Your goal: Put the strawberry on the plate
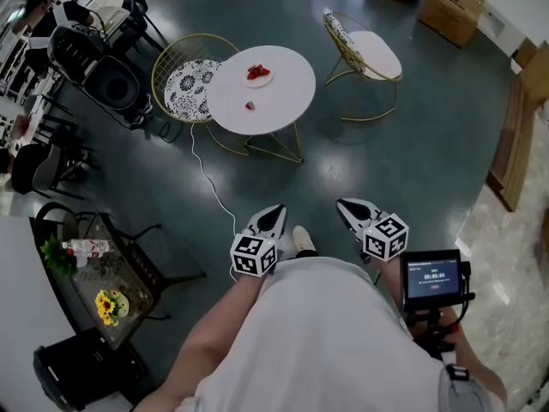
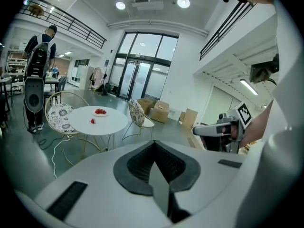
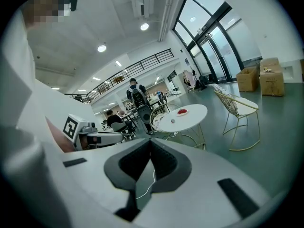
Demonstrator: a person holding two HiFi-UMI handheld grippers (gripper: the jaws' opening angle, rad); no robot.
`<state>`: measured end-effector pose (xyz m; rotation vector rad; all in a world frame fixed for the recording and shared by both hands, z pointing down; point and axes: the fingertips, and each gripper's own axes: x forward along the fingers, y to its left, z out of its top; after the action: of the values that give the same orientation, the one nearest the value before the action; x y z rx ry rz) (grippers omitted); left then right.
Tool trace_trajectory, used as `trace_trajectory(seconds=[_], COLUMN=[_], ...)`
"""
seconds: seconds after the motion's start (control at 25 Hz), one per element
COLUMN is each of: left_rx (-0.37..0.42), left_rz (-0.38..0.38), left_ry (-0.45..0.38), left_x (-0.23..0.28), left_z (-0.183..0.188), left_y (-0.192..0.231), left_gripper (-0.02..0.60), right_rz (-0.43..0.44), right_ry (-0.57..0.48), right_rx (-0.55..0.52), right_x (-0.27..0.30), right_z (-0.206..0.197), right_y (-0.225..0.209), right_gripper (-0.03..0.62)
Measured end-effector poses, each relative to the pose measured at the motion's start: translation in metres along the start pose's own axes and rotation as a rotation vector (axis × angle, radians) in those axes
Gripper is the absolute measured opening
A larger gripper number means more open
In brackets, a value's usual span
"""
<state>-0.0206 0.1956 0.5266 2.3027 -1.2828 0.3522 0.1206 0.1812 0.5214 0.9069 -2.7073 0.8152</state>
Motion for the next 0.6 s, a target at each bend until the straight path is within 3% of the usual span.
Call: trace_trajectory(seconds=[0.6], left_rx=[-0.001], left_rz=[0.045], left_ry=[-0.005], left_x=[0.016], left_z=[0.046], left_y=[0.098], left_gripper=[0.006], right_rz=[0.051], right_ry=[-0.026], right_rx=[-0.016], right_x=[0.108], right_z=[0.060], right_y=[-0.013], right_gripper=[0.006])
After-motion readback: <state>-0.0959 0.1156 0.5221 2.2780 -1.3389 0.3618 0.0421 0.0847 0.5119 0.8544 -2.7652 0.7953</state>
